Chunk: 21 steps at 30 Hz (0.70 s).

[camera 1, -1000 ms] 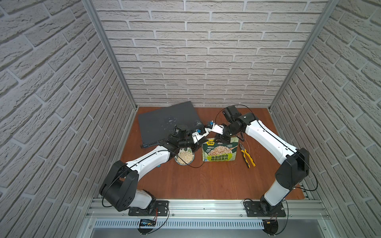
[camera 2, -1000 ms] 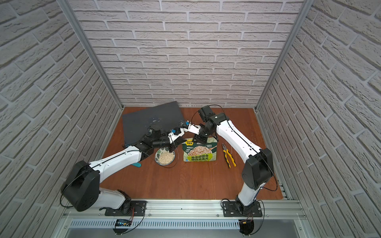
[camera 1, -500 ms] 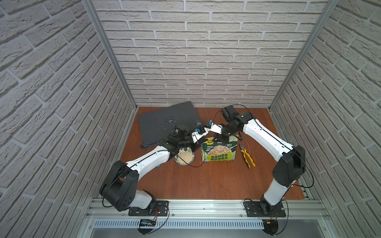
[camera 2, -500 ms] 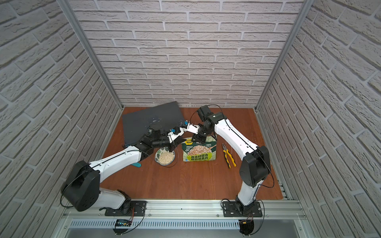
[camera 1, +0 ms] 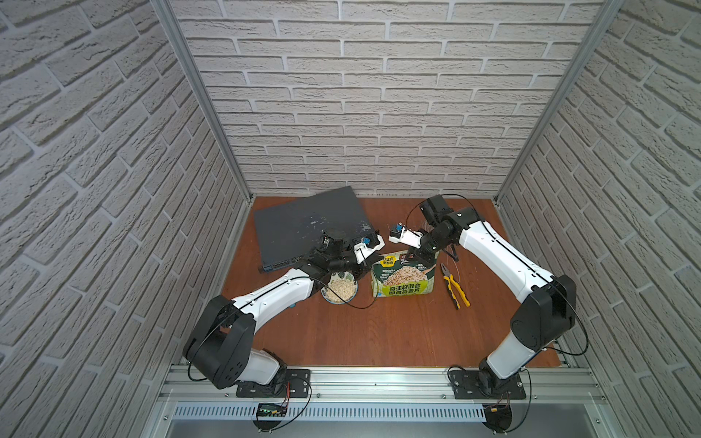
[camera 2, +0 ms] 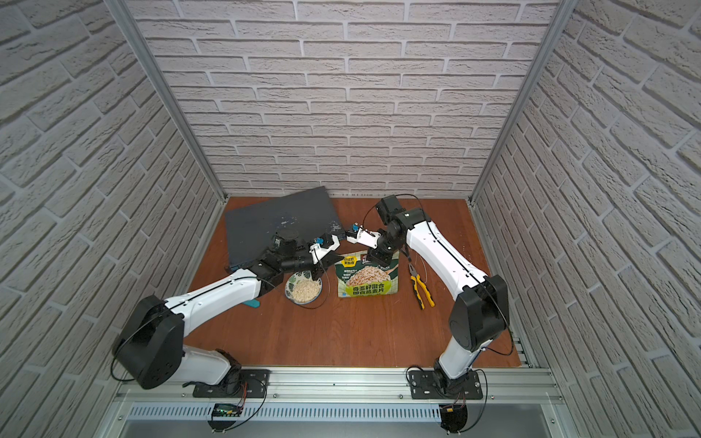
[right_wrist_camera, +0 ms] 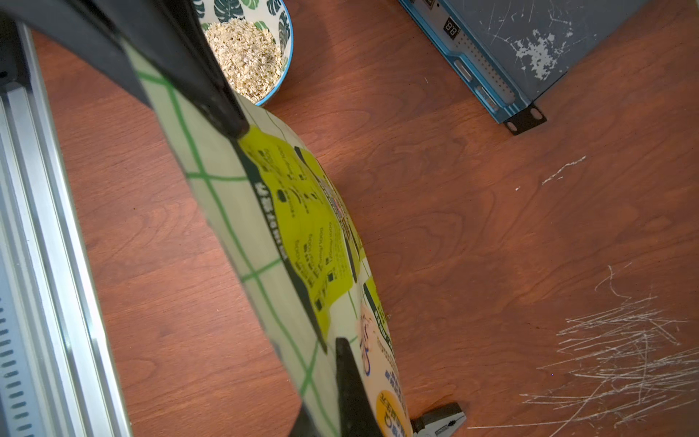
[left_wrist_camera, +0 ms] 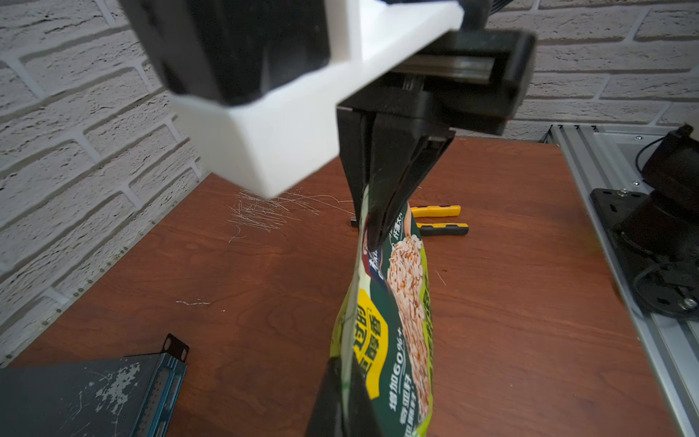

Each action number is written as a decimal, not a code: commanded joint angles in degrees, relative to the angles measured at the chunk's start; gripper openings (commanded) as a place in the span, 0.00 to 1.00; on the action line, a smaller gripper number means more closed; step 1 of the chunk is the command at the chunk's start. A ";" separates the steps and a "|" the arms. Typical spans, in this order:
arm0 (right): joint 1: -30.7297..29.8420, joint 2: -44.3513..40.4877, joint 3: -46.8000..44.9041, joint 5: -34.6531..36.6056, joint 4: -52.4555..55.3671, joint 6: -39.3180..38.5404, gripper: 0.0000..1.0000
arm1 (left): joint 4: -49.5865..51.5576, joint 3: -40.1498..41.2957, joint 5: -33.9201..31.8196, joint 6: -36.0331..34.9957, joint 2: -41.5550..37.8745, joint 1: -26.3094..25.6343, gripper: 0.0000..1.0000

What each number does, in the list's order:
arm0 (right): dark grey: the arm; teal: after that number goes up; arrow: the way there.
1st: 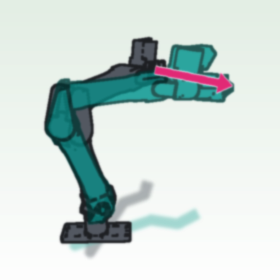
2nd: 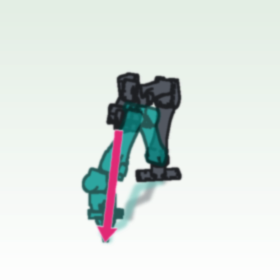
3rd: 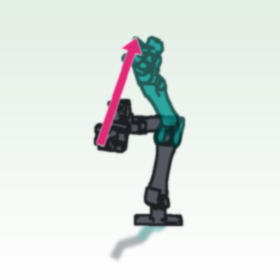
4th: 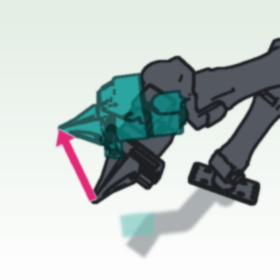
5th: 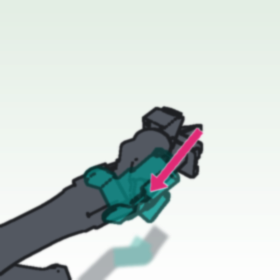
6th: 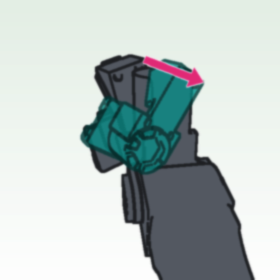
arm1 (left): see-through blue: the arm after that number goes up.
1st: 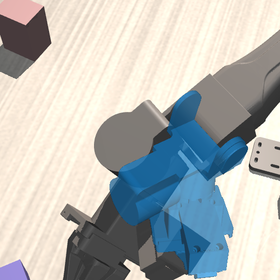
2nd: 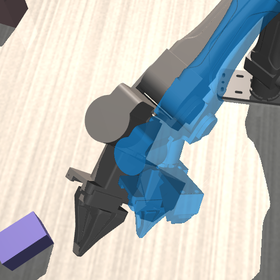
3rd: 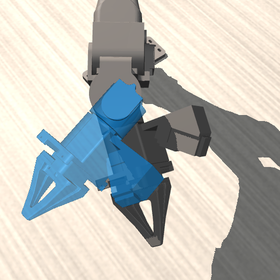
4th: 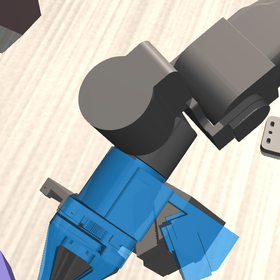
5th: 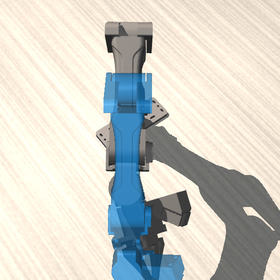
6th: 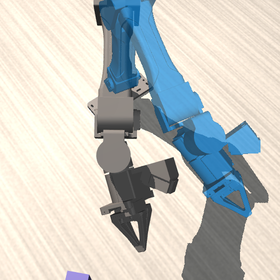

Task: Pour the oats into the breakfast bowl
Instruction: Close the oats bag at the center of the board.

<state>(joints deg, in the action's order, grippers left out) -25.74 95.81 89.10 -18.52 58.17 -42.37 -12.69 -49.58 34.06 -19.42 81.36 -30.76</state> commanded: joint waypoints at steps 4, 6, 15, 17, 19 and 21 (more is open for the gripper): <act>4.12 -4.93 -2.00 4.65 1.18 0.24 0.03 | -0.65 0.44 -1.13 -0.97 -2.43 0.83 0.00; 4.68 -5.39 -2.11 5.01 1.54 0.37 0.03 | -0.13 0.37 -1.35 -1.28 -2.59 0.91 0.00; 6.37 -7.55 -3.85 7.11 1.20 0.97 0.16 | 0.03 0.53 -1.85 -1.32 -3.17 1.18 0.00; 6.68 -8.06 -4.14 7.31 1.38 0.77 0.10 | 0.03 0.46 -1.81 -1.30 -3.18 1.25 0.00; 6.90 -8.47 -4.26 7.21 1.83 0.58 0.03 | 0.03 0.47 -1.85 -1.32 -3.16 1.37 0.00; 7.10 -9.00 -4.63 7.62 1.59 0.66 0.03 | 0.03 0.47 -1.96 -1.32 -3.22 1.40 0.00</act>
<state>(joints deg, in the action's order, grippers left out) -20.03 89.43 85.17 -15.20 58.81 -42.24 -11.16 -49.50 33.41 -20.49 80.14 -30.39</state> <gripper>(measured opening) 0.058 0.052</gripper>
